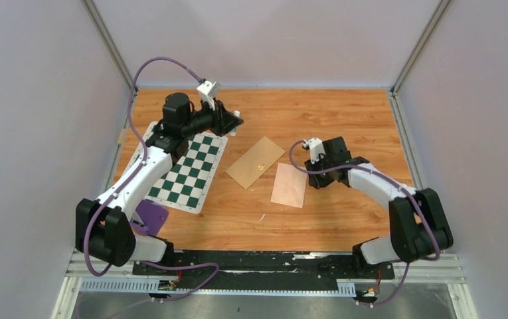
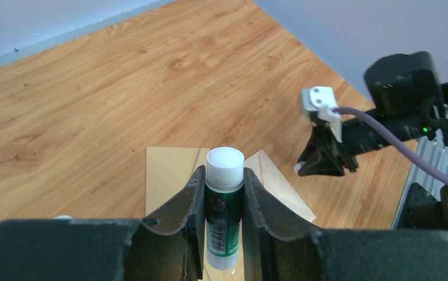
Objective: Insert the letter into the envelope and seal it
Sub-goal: Adjust the solid glue cap at the center of the board.
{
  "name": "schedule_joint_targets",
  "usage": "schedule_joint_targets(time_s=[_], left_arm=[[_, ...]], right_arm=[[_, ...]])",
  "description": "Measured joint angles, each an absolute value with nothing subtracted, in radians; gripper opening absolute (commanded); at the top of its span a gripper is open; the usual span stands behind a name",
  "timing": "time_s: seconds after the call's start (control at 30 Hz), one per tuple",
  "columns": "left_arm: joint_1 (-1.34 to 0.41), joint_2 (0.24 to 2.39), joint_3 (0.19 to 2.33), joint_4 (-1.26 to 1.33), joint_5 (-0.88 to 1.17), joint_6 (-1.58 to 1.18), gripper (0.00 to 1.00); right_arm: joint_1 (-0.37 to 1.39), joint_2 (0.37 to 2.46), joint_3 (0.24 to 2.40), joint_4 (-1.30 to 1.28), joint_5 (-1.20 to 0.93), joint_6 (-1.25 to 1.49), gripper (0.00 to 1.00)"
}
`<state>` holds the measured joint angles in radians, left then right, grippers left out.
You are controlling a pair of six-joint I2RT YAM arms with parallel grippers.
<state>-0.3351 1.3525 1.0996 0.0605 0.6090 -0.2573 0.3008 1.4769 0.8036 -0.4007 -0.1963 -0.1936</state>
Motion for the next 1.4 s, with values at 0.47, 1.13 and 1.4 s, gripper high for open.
schedule_joint_targets(time_s=[0.47, 1.13, 1.4], left_arm=[[-0.335, 1.419, 1.102, 0.010, 0.673, -0.244, 0.00], [-0.335, 1.393, 1.108, -0.034, 0.672, -0.240, 0.00], [-0.335, 1.394, 1.108, -0.034, 0.672, -0.245, 0.00]], right_arm=[[0.342, 1.323, 0.837, -0.483, -0.772, -0.601, 0.14], [0.246, 1.967, 1.312, -1.252, -0.539, -0.469, 0.07], [0.245, 1.983, 1.253, -1.264, -0.229, -0.448, 0.18]])
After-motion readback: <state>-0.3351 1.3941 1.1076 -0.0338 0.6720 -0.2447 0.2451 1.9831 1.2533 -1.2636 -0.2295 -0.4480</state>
